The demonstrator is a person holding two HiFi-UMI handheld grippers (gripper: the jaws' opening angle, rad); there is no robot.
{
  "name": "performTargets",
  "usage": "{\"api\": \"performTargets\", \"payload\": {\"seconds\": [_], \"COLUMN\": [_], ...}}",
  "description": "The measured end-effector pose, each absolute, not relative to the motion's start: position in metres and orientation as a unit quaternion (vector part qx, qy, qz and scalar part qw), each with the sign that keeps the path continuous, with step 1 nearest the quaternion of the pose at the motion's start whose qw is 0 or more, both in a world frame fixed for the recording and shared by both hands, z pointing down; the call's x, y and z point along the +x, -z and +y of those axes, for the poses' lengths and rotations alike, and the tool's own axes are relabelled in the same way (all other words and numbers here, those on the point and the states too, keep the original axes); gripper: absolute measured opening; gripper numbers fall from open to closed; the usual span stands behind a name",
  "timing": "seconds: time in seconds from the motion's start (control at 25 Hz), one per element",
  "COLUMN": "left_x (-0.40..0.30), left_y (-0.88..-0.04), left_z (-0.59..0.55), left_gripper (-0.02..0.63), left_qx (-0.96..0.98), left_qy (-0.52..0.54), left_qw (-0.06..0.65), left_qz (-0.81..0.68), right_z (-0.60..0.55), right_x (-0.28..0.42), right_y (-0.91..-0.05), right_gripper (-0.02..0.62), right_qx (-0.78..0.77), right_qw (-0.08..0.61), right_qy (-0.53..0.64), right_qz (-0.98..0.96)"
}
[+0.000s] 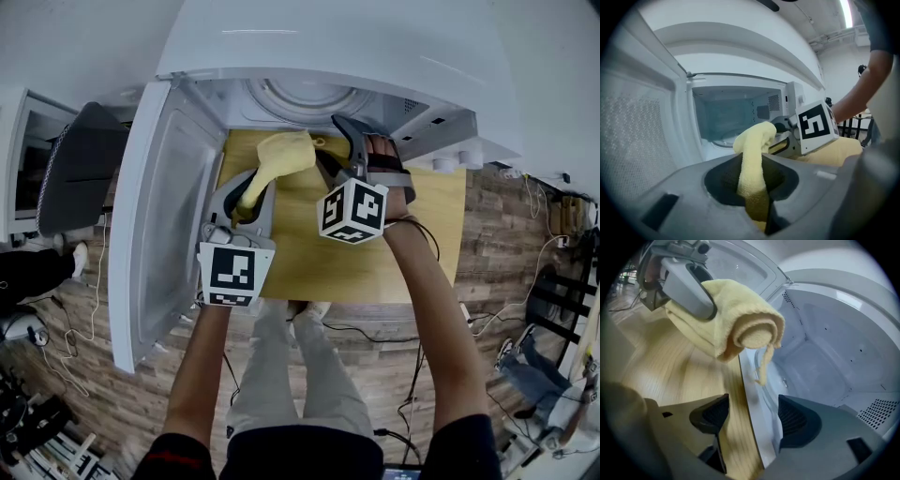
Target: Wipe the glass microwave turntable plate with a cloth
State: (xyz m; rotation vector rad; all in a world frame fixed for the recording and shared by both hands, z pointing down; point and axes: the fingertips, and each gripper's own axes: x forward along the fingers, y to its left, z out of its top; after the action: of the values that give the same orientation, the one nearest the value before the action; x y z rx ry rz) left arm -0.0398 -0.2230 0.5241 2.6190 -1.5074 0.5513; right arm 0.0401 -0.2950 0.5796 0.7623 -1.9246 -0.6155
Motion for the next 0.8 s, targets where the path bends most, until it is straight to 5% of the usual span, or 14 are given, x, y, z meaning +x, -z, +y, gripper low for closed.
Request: {"api": "performTargets", "payload": {"seconds": [0.8], "left_x": [-0.019], "left_y": [-0.506], "left_z": [-0.324], "left_gripper": [0.069], "left_qx": [0.823], "left_qy": [-0.295], "left_qw": [-0.096], "left_qz": [-0.475], "right_z": [-0.294], "right_x": [0.039], "right_y": [-0.580], "right_gripper": [0.291], "right_qx": [0.315], "right_qw": [0.454], "right_qy": [0.262], "right_qz": [-0.791]}}
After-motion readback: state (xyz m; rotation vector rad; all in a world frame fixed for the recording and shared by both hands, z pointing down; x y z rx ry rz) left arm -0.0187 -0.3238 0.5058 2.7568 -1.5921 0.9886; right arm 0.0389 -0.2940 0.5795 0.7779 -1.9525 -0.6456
